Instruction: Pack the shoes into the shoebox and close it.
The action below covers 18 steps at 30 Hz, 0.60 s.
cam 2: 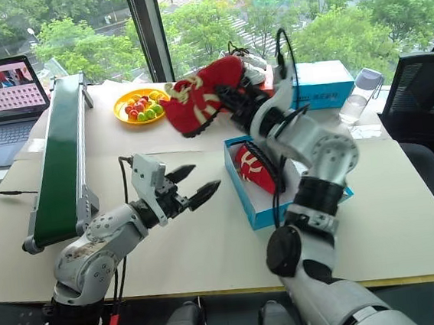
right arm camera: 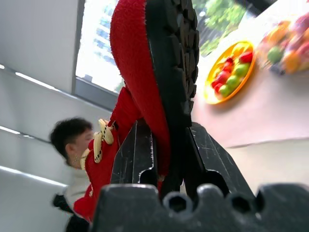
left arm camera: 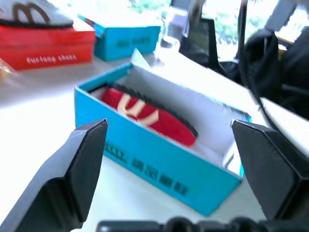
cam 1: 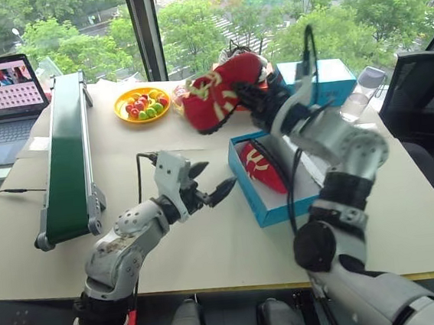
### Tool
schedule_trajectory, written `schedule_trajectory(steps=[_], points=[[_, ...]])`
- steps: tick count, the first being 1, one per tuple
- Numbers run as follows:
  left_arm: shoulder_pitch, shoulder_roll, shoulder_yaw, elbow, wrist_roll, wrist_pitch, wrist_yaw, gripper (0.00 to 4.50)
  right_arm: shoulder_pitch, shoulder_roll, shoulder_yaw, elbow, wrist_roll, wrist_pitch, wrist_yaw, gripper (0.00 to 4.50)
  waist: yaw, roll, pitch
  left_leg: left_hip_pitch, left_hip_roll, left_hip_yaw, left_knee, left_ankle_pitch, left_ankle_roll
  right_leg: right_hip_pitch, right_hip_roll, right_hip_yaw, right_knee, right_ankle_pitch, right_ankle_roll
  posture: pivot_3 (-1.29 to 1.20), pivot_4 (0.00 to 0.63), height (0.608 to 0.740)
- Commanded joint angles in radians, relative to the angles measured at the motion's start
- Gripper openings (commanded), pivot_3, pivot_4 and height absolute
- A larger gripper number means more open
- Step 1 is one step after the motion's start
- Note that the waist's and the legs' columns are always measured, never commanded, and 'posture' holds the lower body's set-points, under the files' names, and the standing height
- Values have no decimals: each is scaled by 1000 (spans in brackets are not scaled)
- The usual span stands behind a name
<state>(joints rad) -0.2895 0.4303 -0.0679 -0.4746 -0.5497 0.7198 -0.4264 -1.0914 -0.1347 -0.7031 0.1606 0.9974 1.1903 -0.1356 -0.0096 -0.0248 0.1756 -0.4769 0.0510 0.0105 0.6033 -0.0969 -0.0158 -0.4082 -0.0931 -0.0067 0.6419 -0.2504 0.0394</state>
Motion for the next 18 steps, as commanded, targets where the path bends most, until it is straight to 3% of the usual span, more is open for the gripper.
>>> schedule_trajectory(steps=[1,8,14,18], points=[[30,29,-2,-43,17,-38,-48,4404,-9,-215,212,-9,-110,39,138,375,-1,1,1,0,0,0,0,0,0,0,0,0,-1,0,0,0,150,740],[52,56,-29,-63,27,-59,-118,4404,74,-509,613,-19,-235,148,444,375,-11,1,1,1,0,4,-5,-1,2,-5,1,7,1,-2,-1,0,150,740],[92,123,-26,-109,18,-48,-197,4404,122,-651,904,-12,-378,65,686,375,-5,1,1,0,0,12,-4,-1,2,-12,1,15,3,-1,1,0,150,740],[98,131,-11,-107,32,-54,-187,4404,97,-700,1011,5,-458,-8,834,375,-4,1,1,0,0,15,-4,-1,2,-13,1,17,3,-1,2,0,150,740]])
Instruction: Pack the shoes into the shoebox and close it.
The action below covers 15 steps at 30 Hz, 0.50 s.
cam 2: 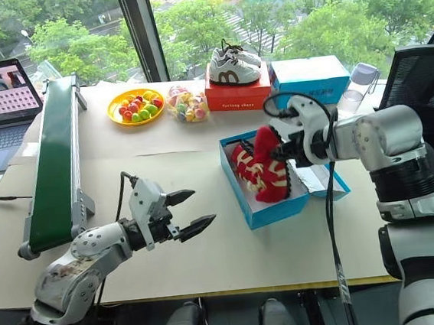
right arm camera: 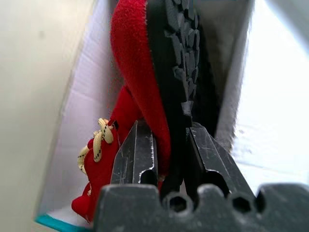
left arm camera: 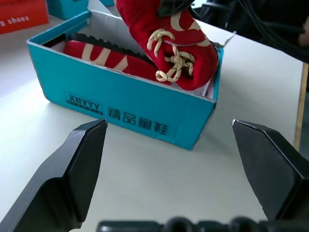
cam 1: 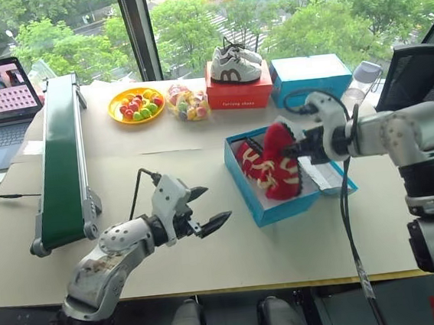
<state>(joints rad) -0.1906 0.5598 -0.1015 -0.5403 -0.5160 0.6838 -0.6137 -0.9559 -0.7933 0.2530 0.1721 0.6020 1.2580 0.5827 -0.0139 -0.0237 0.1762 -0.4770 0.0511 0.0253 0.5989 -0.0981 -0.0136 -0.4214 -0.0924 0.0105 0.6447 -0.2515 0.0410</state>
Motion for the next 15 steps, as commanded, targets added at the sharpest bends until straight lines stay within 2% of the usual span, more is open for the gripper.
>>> schedule_trajectory(steps=[1,7,11,15], points=[[-1,-1,27,-37,0,-18,6,4404,-50,-47,85,-1,-91,-106,153,375,0,0,0,0,0,0,0,0,0,0,0,0,0,0,0,0,150,740],[-9,-22,18,-11,17,-27,25,4404,-81,-5,286,83,-308,-336,317,375,0,0,0,0,0,1,0,0,0,0,0,1,-1,0,1,0,150,740],[-22,-30,10,3,27,-33,23,4404,-85,62,350,187,-409,-426,385,375,-4,-3,-2,2,1,1,2,0,0,1,1,1,0,1,1,0,150,740],[-37,-40,8,20,36,-38,20,4404,-70,142,380,307,-485,-468,425,375,-8,-11,-7,7,2,1,6,-1,-1,6,2,1,1,3,2,0,150,740]])
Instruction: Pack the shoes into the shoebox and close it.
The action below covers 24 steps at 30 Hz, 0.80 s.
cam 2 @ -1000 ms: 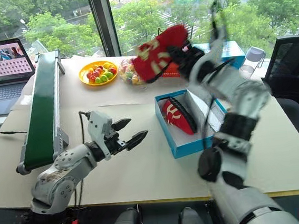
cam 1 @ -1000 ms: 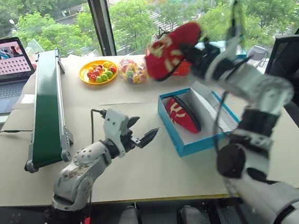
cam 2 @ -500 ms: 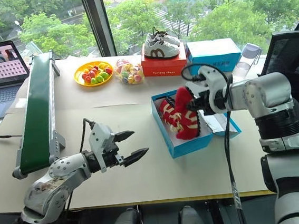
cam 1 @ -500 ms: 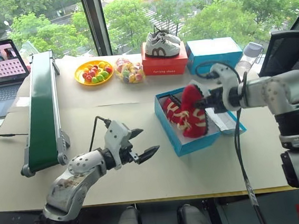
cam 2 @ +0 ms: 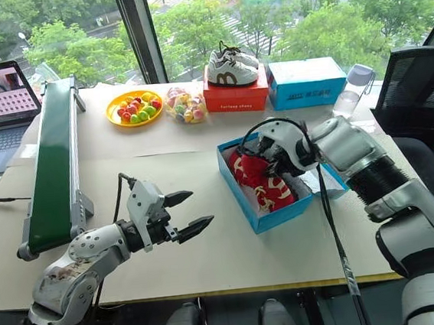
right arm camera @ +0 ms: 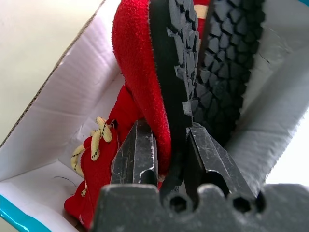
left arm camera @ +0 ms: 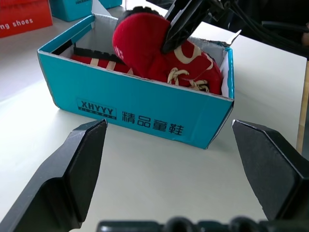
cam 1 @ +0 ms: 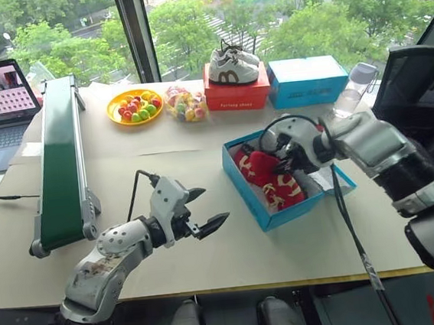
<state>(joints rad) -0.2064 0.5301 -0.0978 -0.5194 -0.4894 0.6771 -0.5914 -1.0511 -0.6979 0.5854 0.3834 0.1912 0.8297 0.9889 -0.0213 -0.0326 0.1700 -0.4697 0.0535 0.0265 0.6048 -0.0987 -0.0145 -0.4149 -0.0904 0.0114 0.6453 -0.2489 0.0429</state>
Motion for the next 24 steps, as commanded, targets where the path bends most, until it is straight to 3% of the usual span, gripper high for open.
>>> schedule_trajectory(steps=[1,4,12,14,15,21,24], points=[[-24,-13,5,3,11,-32,-4,4404,28,66,50,131,-100,-64,18,375,-1,-3,-2,5,0,0,0,-4,-6,2,0,0,-2,-3,-2,0,150,740],[-35,-21,-3,18,21,-38,-7,4404,31,130,52,230,-155,-108,26,375,-8,-6,-7,16,1,1,0,-6,-10,11,-1,-1,-4,-4,-3,0,150,740],[-63,-48,-23,44,38,-49,-10,4404,16,316,-48,519,-226,-175,-28,375,-30,-17,-39,26,12,8,-1,-7,-11,14,1,-1,-4,-3,-6,0,150,740],[-65,-50,-24,44,40,-50,-11,4500,7,338,-98,559,-222,-184,-40,1379,-37,-17,-45,28,14,10,-1,-7,-12,15,1,-1,-5,-3,-7,0,150,740],[-64,-51,-23,42,41,-50,-12,4500,5,344,-115,570,-224,-190,-38,1540,-39,-17,-46,29,14,10,-2,-8,-12,15,0,-1,-5,-3,-7,0,150,740],[-67,-54,-18,51,47,-53,-16,4500,-28,345,-236,514,-212,-143,-68,3678,-37,-11,-43,28,13,15,-7,-8,-12,11,-2,1,-5,-3,-7,0,150,740],[-68,-58,-19,48,45,-50,-17,4500,-10,289,-284,324,-181,-43,-41,3678,-26,-1,-37,22,12,17,-8,-8,-12,4,-3,2,-4,-2,-8,0,150,740]])
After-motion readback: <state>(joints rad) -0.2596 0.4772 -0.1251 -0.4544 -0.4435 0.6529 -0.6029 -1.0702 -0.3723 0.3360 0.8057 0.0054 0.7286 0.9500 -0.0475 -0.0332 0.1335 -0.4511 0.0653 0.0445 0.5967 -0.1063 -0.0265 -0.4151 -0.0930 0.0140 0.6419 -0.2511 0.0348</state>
